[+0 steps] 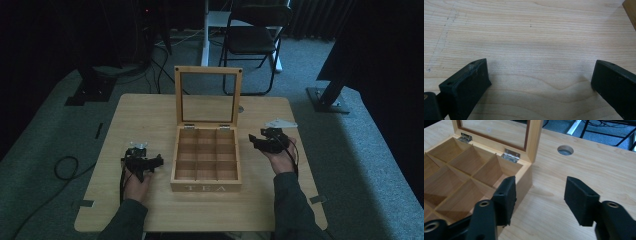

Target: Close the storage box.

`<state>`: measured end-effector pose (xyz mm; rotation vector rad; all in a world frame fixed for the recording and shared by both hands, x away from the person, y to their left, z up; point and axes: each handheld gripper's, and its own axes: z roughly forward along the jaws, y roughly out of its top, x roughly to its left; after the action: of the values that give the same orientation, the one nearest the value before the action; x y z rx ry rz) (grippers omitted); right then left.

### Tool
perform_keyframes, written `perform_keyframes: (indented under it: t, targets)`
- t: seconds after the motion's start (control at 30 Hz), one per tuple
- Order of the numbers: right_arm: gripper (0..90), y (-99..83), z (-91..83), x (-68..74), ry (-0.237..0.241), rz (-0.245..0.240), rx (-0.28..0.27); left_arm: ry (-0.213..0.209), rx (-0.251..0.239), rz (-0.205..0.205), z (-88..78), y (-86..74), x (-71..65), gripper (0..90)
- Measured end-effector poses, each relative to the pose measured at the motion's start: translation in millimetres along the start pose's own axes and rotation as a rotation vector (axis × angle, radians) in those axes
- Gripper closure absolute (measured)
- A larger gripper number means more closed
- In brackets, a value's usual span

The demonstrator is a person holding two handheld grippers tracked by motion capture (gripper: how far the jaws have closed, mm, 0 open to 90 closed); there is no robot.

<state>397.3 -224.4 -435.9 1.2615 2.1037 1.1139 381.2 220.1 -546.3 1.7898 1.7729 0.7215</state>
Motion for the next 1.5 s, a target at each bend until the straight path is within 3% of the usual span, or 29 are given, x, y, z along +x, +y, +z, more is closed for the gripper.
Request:
perform_keyframes:
  t: [0.23,0.7,1.13,1.33,1.5]
  targets:
    - [50.7,11.5,6.1,2.4,-0.003,0.02,-0.012,0.0,-0.005,-0.004,0.3,0.0,-0.3,1.6]
    - [43.6,37.3,8.9,3.4,0.029,0.01,-0.063,0.001,-0.003,-0.001,0.1,0.0,-0.1,1.6]
    - [45.4,56.4,19.2,-4.4,0.04,0.044,-0.058,-0.001,-0.001,0.0,0.0,0.0,-0.1,1.6]
    - [47.1,63.1,24.4,-2.8,0.038,0.011,-0.053,-0.001,-0.001,0.0,0.0,0.0,-0.1,1.6]
    - [44.1,72.3,25.5,-5.4,0.057,0.041,-0.066,-0.001,0.0,0.0,0.0,0.0,0.0,1.6]
